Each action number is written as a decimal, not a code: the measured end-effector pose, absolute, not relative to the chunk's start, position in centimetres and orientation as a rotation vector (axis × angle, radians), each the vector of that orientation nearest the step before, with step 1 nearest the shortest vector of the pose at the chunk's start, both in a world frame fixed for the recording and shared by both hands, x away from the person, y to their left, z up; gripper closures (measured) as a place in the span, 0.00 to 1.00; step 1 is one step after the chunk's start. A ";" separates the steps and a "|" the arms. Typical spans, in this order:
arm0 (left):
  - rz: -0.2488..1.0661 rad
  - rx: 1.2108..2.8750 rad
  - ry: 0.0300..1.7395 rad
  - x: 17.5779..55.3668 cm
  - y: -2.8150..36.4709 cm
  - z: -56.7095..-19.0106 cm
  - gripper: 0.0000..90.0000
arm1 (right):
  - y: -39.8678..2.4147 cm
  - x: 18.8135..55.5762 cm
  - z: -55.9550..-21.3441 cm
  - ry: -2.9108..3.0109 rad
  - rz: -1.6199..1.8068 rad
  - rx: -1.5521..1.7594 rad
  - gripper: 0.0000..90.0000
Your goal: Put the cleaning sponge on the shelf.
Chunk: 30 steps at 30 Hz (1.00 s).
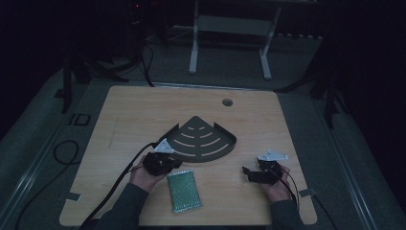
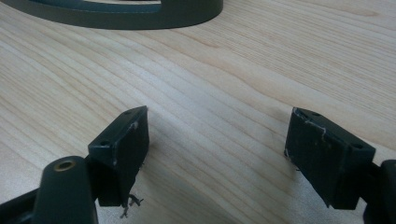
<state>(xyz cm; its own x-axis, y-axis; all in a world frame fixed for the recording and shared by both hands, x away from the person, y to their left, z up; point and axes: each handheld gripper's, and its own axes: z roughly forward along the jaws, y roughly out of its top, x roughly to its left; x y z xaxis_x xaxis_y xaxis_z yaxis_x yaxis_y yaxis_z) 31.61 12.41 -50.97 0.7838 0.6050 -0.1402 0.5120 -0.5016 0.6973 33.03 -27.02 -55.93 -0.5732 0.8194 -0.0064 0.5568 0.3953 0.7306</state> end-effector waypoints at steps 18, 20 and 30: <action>0.073 2.302 0.779 30.5 10.2 -52.8 1.00 | -27.0 33.0 -55.9 2.293 0.989 1.189 0.23; 0.078 2.318 0.784 30.4 10.1 -53.0 1.00 | -27.0 33.0 -55.9 2.293 0.990 1.188 0.23; 0.106 2.324 0.810 30.4 11.0 -53.0 1.00 | -27.0 33.0 -55.9 2.293 0.991 1.189 0.23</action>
<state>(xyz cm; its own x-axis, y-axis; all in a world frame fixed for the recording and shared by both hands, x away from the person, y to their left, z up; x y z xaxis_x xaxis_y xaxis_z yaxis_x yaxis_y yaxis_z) 30.43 11.03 -52.95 0.8043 0.5790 -0.1339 0.5248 -0.5863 0.6171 33.03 -27.03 -55.93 -0.5736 0.8191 -0.0067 0.5565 0.3957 0.7306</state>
